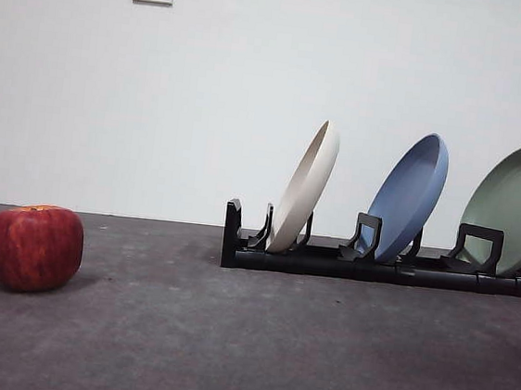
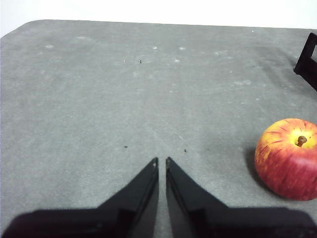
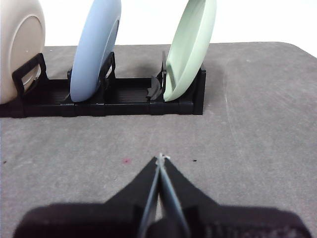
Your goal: Take the yellow plate from the plate rack,put the plate on the table,take the apple from the table,put the apple in the plate
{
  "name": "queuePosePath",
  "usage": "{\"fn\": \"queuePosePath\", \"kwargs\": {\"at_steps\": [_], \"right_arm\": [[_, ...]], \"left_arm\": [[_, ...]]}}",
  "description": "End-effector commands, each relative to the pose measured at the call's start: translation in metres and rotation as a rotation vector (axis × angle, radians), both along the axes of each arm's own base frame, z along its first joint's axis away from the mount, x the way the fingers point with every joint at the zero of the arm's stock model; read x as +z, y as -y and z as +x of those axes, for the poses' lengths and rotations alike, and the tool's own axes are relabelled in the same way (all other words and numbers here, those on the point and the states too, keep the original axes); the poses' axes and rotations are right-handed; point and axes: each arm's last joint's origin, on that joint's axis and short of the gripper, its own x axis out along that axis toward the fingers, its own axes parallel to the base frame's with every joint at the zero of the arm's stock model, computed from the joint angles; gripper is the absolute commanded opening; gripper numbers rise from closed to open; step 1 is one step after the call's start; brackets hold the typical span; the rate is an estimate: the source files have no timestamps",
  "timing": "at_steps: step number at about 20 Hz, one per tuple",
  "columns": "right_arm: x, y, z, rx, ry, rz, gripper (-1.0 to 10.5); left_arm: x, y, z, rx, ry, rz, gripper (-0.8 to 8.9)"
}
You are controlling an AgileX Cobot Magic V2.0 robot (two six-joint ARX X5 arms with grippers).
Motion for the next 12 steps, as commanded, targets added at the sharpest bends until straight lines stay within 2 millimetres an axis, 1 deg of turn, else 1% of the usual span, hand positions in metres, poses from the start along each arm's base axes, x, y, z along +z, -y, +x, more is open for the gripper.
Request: {"fn": "queuePosePath", "kwargs": {"at_steps": [1, 12], "right_arm": [[-0.0026, 0.0000, 0.0005, 0.001, -0.002, -0.003, 0.0], [-0.0027, -0.0003, 0.0005, 0.005, -0.003, 0.019, 0.0]], "left_arm": [[-0.0024, 0.0003, 0.0006, 0.000, 0.003, -0.023, 0.28], [-0.0022, 0.0004, 0.0006, 0.003, 0.005, -0.041, 0.28]]}}
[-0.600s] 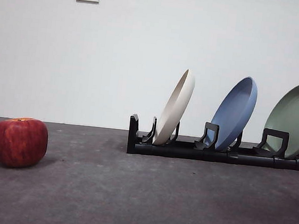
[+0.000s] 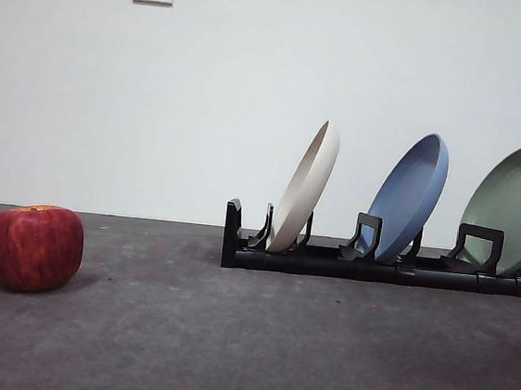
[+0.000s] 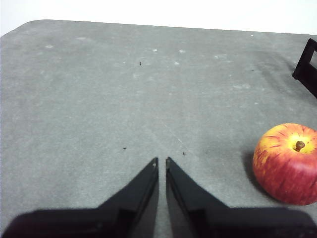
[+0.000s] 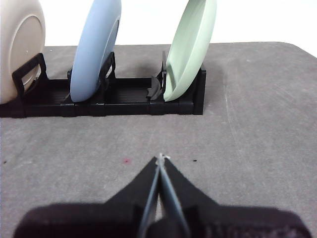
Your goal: Take the yellow plate from the plate rack,put the plate on the table,take the apple from the table,put the apple in the plate
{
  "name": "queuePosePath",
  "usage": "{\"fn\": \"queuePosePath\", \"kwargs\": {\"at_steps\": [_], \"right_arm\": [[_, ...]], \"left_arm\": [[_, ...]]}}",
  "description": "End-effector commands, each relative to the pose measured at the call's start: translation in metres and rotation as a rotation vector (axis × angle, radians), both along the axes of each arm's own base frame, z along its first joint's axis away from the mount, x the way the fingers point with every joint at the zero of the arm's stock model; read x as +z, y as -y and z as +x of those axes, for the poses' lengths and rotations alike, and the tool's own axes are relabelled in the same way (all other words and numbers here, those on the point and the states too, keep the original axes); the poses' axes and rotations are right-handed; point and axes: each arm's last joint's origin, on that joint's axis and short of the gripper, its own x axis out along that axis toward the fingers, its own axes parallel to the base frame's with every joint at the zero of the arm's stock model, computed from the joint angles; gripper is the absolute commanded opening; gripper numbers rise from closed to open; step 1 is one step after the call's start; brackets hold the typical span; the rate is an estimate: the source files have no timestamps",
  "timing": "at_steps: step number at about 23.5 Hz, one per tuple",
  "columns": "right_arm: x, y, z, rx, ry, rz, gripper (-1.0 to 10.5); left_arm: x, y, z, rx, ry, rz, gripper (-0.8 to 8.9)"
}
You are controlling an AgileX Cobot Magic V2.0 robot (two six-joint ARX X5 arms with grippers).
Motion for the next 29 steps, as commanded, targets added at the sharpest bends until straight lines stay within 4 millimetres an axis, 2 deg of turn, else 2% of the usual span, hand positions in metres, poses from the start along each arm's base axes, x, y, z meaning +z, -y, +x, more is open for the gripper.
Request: {"fn": "queuePosePath", "kwargs": {"at_steps": [1, 10, 14, 22, 29], "right_arm": [[-0.003, 0.000, 0.000, 0.005, -0.003, 0.039, 0.0], [-0.001, -0.001, 0.001, -0.005, 0.004, 0.128, 0.0], [0.006, 0.000, -0.001, -0.007, 0.024, 0.143, -0.1], [0.039, 0.000, -0.007, -0.007, 0.114, 0.222, -0.1], [0.073, -0.001, -0.011, 0.023, 0.159, 0.245, -0.1]], "left_arm": [[-0.003, 0.000, 0.000, -0.002, -0.003, -0.041, 0.28], [0.002, 0.003, 0.001, -0.092, 0.047, -0.078, 0.27], [0.007, 0.004, 0.002, -0.135, 0.085, -0.084, 0.27], [0.022, 0.008, 0.004, -0.251, 0.074, -0.160, 0.27], [0.055, 0.009, 0.015, -0.314, 0.051, -0.195, 0.27]]}}
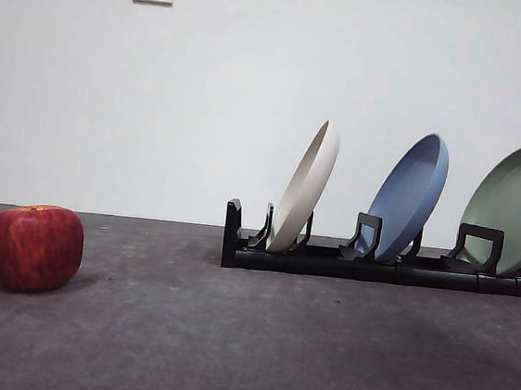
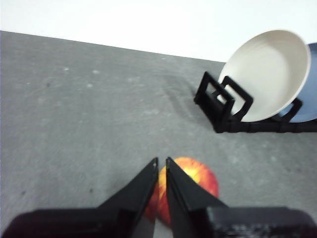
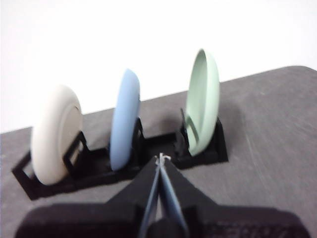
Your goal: Take the yellow plate from the plate rack,put the plate on the table,take the apple from the table,put the apple in the plate
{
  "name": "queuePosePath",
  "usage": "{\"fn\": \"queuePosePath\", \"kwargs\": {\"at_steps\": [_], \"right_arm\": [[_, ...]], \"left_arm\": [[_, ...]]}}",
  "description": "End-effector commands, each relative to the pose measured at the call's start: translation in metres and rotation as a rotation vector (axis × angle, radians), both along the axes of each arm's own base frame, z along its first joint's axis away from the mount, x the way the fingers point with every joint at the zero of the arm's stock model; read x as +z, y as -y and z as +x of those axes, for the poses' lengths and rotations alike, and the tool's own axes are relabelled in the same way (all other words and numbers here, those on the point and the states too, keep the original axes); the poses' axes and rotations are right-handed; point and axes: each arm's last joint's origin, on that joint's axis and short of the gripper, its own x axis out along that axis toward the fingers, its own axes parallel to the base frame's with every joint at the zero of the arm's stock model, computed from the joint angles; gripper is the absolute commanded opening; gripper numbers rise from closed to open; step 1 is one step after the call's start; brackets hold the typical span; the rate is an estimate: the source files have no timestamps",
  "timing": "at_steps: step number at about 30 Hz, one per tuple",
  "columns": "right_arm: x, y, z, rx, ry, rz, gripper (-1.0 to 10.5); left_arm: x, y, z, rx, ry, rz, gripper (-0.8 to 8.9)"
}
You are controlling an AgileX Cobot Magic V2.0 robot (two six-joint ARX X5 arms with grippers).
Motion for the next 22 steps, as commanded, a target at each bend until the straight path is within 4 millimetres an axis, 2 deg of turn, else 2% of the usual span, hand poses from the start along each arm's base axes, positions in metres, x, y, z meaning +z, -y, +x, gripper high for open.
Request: {"fn": "queuePosePath", "kwargs": {"at_steps": [1, 7, 12, 16, 22], "right_arm": [[0.015, 0.000, -0.001, 0.007, 0.018, 0.017, -0.1], [0.047, -0.001, 0.005, 0.042, -0.034, 0.017, -0.1], [0.073, -0.003, 0.016, 0.072, -0.164, 0.014, -0.1], [0.089, -0.004, 0.029, 0.086, -0.271, 0.016, 0.0], [0.105, -0.005, 0.051, 0.094, -0.382, 0.024, 0.0]], "left_arm": [[0.018, 0.001, 0.007, -0.034, 0.001, -0.018, 0.27], [0.055, 0.002, 0.028, -0.109, -0.023, -0.036, 0.27], [0.081, 0.007, 0.053, -0.170, -0.046, -0.042, 0.27], [0.095, 0.015, 0.074, -0.227, -0.070, -0.046, 0.27], [0.115, 0.031, 0.112, -0.426, -0.164, -0.065, 0.27]]}}
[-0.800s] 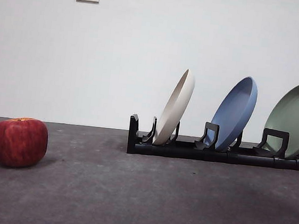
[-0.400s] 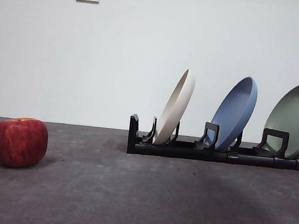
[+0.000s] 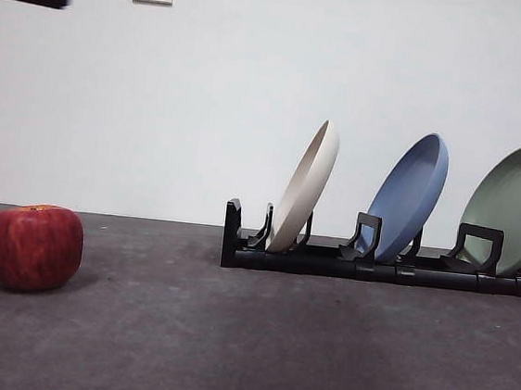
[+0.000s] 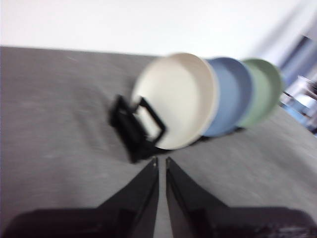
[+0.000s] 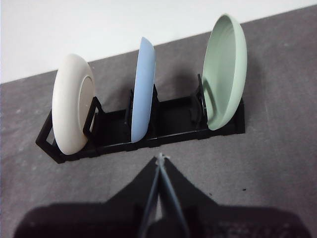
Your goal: Take the yellow plate from the plate rack,put the plate on the table,take the apple from the table,put the apple in the plate
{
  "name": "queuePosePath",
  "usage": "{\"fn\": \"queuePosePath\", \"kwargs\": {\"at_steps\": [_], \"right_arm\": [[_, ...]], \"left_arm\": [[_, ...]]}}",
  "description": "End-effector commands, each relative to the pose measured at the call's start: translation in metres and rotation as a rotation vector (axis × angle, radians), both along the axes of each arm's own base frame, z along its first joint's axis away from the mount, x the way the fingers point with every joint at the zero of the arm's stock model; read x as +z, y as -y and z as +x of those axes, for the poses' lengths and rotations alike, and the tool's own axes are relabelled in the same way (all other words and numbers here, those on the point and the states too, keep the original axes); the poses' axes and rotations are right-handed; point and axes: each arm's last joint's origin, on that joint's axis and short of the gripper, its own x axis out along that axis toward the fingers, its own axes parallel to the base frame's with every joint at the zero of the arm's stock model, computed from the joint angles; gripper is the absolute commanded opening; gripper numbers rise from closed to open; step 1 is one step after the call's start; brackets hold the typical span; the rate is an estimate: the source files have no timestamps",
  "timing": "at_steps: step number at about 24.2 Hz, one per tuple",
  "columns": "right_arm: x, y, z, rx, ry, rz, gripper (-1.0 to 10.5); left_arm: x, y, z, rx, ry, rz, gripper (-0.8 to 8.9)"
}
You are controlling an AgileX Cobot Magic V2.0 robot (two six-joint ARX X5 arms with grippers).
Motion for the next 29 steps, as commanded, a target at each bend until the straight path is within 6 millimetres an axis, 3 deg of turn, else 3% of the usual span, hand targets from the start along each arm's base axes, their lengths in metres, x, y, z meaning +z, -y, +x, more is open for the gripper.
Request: {"fn": "queuePosePath", "kwargs": {"at_steps": [1, 9, 12, 15, 19, 26, 27, 29], "right_arm": [[0.005, -0.001, 0.007, 0.006, -0.061, 0.013, 0.0], [0.004, -0.005, 0.025, 0.147, -0.265, 0.046, 0.0], [-0.001, -0.010, 0.032, 0.323, -0.293, 0.091, 0.0], [-0.006, -0.014, 0.038, 0.420, -0.325, 0.151, 0.0], [-0.010, -0.015, 0.045, 0.477, -0.334, 0.158, 0.0], [-0.010, -0.015, 0.046, 0.479, -0.338, 0.158, 0.0], [-0.008, -0.015, 0.046, 0.480, -0.333, 0.157, 0.0], [-0.005, -0.016, 0.046, 0.493, -0.321, 0.162, 0.0]], "left_arm": [[0.008, 0.007, 0.021, -0.092, -0.057, 0.007, 0.27], [0.037, 0.028, 0.082, -0.220, -0.262, 0.002, 0.27], [0.045, 0.041, 0.103, -0.245, -0.231, 0.002, 0.27], [0.043, 0.056, 0.110, -0.283, -0.198, -0.006, 0.27], [0.022, 0.078, 0.122, -0.339, -0.253, 0.000, 0.27], [-0.023, 0.120, 0.162, -0.408, -0.369, 0.029, 0.34], [-0.024, 0.125, 0.168, -0.413, -0.371, 0.032, 0.61], [-0.023, 0.134, 0.179, -0.402, -0.360, 0.048, 2.10]]}}
